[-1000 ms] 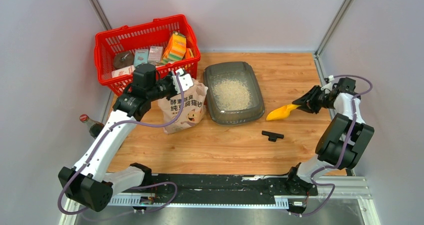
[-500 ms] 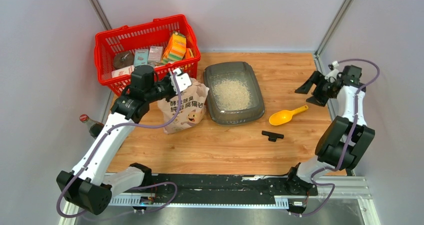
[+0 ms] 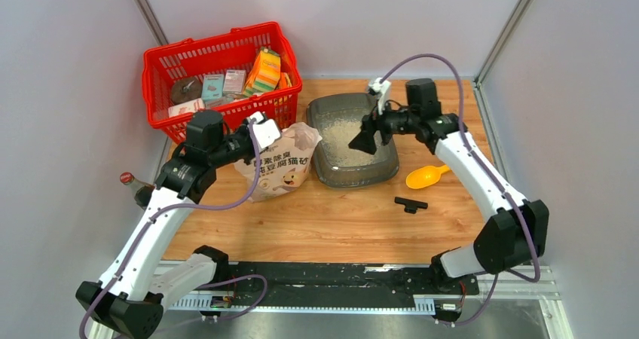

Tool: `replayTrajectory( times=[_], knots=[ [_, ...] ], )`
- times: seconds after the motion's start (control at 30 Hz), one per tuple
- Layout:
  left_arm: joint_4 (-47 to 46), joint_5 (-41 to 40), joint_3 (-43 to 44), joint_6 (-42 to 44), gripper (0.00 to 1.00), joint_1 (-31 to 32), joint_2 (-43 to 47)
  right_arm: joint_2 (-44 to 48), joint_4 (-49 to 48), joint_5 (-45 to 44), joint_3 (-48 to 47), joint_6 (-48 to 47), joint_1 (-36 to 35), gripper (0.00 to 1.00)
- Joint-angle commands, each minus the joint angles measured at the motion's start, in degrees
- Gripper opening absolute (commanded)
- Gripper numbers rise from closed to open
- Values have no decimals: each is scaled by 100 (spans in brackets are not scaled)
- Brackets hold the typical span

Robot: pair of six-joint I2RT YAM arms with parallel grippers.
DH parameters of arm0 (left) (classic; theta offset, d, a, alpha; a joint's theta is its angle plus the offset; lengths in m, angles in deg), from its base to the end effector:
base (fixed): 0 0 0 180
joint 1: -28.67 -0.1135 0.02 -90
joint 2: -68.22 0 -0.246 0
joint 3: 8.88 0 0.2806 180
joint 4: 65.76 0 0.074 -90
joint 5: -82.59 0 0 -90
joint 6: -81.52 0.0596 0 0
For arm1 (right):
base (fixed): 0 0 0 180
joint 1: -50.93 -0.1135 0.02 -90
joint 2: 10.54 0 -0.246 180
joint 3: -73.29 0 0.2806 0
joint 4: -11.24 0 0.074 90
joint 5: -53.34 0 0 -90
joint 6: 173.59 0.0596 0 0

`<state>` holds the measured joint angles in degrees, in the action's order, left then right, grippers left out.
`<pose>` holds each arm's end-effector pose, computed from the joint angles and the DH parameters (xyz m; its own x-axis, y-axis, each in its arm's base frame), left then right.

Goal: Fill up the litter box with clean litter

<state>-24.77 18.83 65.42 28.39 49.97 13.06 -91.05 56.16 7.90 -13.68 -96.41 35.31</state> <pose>0.2353 -0.1200 0.3600 0.1475 0.5201 -0.8413 0.7746 0.4682 0.4253 0.3253 0.1344 0.3153 -0.4241 -0.2827 -0.8604 -0.8359 0.4877 0.2518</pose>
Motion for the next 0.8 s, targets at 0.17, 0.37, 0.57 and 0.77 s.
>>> replayTrajectory(
  times=[0.17, 0.37, 0.57, 0.77],
  knots=[
    [-149, -75, 27, 234, 0, 32, 426, -764, -1445, 299, 36, -942, -1241, 86],
    [18, -128, 19, 138, 0, 32, 497, -1142, -2307, 334, 133, -678, -1628, 85],
    [-148, -172, -43, -170, 0, 32, 497, -1432, -2852, 335, 238, -371, -1909, 84],
    [104, 82, 236, -197, 0, 32, 444, -1503, -2724, 194, 90, -194, -2042, 83]
  ],
)
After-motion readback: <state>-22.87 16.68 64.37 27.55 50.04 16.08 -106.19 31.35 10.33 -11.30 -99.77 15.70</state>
